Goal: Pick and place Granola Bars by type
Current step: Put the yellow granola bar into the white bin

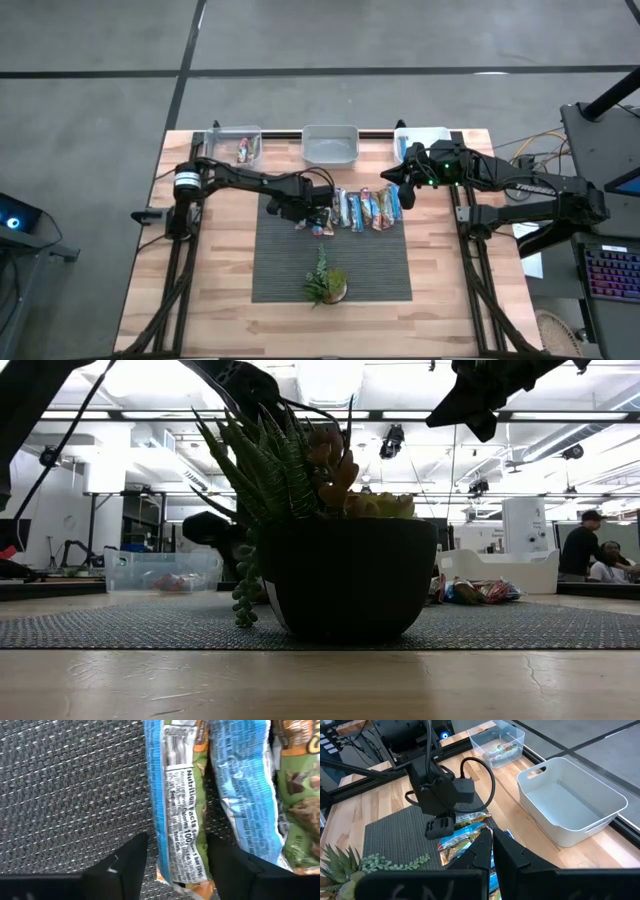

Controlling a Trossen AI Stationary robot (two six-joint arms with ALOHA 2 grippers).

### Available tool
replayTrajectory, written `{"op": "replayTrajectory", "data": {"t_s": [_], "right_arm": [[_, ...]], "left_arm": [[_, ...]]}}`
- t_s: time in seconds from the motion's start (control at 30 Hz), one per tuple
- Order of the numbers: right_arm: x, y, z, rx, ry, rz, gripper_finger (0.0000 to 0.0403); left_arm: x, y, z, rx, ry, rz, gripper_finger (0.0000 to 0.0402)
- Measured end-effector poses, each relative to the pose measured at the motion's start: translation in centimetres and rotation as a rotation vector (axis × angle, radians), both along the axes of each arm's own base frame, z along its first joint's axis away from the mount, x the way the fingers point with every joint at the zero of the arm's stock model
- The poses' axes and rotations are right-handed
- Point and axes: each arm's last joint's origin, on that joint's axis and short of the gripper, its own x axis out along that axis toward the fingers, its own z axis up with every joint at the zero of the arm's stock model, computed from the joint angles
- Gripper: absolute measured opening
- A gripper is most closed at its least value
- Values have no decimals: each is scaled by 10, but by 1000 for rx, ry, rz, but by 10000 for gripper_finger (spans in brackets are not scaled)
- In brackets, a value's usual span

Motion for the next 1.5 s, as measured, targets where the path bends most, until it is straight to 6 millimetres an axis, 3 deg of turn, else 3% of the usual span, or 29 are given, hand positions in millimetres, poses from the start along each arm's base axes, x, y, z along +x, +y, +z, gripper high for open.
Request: {"op": "replayTrajectory", "data": {"t_s": [0.47,0.97,1.23,1.5], "right_arm": [[0,0,0,-6,1,3,8],[0,0,0,-6,1,3,8],[0,0,0,-6,1,3,8],[0,0,3,-10,-12,3,8]], "left_arm": [[0,0,0,-10,-1,-26,77],[-1,0,11,-12,41,-54,70],[15,3,51,15,-30,-149,70],[34,8,122,144,-202,-313,70]]}}
